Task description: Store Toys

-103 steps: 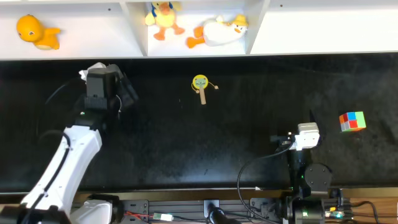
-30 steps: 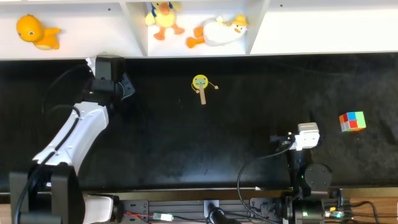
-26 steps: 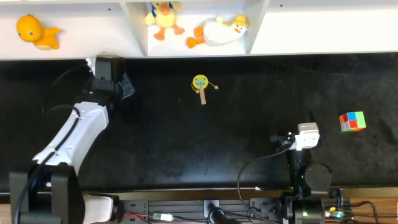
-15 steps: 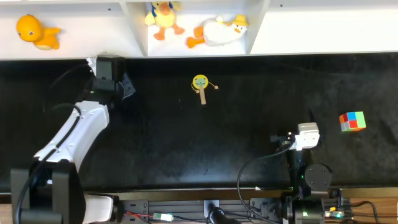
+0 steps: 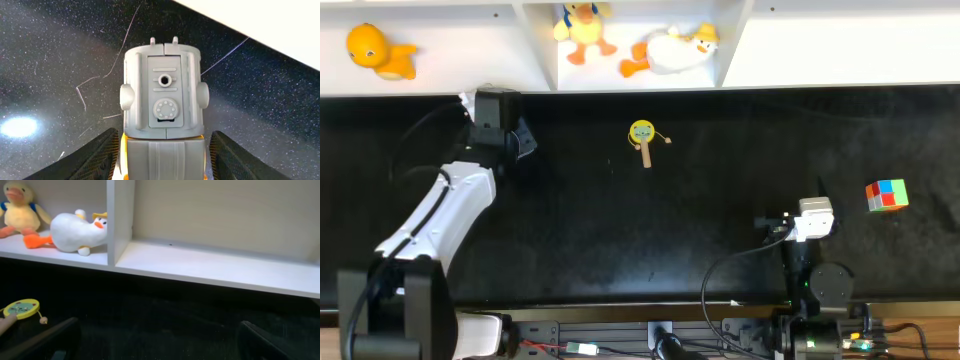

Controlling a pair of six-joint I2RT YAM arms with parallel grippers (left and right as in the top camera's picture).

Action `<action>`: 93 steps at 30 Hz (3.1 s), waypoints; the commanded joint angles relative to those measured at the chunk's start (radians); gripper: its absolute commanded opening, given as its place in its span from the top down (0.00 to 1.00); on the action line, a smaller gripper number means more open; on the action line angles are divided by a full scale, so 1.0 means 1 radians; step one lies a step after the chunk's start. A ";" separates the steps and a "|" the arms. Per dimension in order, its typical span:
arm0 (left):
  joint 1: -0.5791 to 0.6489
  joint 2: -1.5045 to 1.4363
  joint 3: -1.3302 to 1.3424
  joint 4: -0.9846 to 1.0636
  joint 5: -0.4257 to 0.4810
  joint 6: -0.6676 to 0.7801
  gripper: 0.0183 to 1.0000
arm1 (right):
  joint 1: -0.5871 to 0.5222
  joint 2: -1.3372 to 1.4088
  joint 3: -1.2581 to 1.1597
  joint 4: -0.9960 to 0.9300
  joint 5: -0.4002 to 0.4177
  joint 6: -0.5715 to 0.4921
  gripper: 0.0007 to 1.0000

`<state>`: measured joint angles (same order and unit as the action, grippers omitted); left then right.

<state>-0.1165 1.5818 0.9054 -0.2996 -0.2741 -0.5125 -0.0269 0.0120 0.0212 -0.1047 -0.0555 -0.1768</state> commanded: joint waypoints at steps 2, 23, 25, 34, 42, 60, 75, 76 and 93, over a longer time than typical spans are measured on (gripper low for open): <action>-0.003 0.020 0.024 0.002 -0.018 0.019 0.39 | -0.006 -0.008 -0.005 0.007 -0.002 0.001 0.00; -0.003 0.019 0.024 -0.004 -0.019 0.019 0.76 | -0.006 -0.008 -0.005 0.007 -0.002 0.001 0.00; -0.003 0.019 0.024 -0.011 -0.019 0.019 0.76 | -0.006 -0.008 -0.005 0.007 -0.002 0.001 0.01; -0.003 -0.039 0.023 -0.073 -0.025 0.037 0.79 | -0.006 -0.008 -0.005 0.007 -0.002 0.001 0.00; -0.003 -0.148 0.023 -0.137 -0.064 0.081 0.79 | -0.006 -0.008 -0.005 0.007 -0.002 0.001 0.00; -0.003 -0.236 0.023 -0.078 -0.061 0.179 0.81 | -0.006 -0.008 -0.005 0.007 -0.002 0.001 0.01; 0.001 -0.241 0.084 0.002 -0.061 0.290 0.79 | -0.006 -0.008 -0.005 0.007 -0.002 0.001 0.01; 0.005 -0.237 0.096 0.002 -0.060 0.299 0.79 | -0.006 -0.008 -0.005 0.007 -0.002 0.001 0.00; 0.102 -0.064 0.270 -0.003 0.065 0.353 0.80 | -0.006 -0.008 -0.005 0.007 -0.002 0.001 0.00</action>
<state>-0.0193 1.5002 1.1233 -0.3099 -0.2436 -0.1982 -0.0265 0.0120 0.0212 -0.1051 -0.0559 -0.1768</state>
